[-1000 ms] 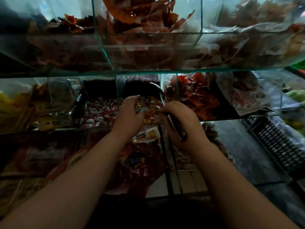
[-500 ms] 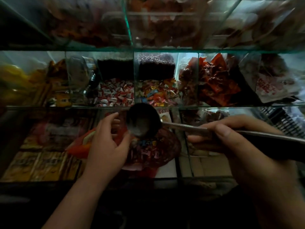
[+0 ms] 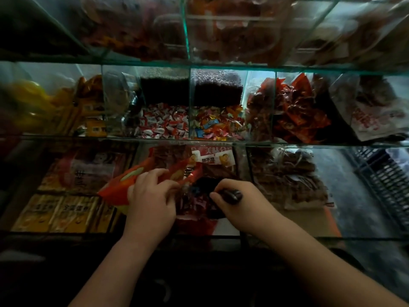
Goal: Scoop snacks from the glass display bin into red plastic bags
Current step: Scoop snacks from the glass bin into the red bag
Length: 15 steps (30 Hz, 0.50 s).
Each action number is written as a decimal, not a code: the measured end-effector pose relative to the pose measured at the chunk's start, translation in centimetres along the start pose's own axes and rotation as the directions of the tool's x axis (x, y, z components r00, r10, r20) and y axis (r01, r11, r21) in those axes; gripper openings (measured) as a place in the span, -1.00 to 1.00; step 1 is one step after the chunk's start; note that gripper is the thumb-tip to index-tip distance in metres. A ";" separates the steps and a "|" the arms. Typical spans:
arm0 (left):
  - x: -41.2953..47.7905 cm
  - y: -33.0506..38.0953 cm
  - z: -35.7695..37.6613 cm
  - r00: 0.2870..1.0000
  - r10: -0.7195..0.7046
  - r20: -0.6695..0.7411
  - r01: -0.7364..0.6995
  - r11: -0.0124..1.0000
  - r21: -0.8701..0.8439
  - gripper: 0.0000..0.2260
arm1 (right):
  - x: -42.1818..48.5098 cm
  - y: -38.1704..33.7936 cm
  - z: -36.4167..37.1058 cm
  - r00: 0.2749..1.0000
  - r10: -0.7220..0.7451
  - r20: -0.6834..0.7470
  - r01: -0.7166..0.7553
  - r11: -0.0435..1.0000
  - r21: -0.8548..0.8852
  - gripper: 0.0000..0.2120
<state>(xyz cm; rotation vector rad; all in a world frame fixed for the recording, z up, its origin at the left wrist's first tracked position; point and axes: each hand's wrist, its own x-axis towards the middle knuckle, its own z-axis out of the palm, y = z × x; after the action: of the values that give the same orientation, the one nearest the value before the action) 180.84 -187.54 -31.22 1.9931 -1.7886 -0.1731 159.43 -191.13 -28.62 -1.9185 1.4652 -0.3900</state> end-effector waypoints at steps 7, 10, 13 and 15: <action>-0.5 0.7 0.9 1.000 -0.005 0.010 0.005 0.999 -0.043 -0.65 | 3.3 -0.1 3.1 0.963 0.197 -0.184 -0.187 0.980 0.071 -0.73; -0.6 0.8 1.2 1.000 0.003 0.026 0.000 0.992 -0.123 -0.62 | 3.0 0.2 3.3 0.949 0.238 -0.208 -0.205 0.964 0.170 -0.73; -0.7 0.7 1.3 0.999 -0.039 0.029 0.044 0.971 -0.236 -0.59 | 2.5 0.9 3.3 0.953 0.269 -0.137 -0.223 0.934 0.280 -0.78; -1.0 0.8 1.4 0.998 -0.044 0.038 0.053 0.955 -0.292 -0.56 | 2.2 1.2 3.6 0.962 0.253 -0.100 -0.213 0.929 0.302 -0.83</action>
<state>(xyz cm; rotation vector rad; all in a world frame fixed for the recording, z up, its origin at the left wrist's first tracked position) 179.45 -186.96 -32.37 1.8309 -1.6246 -0.4599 161.46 -192.17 -32.36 -1.4926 1.6057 -0.5989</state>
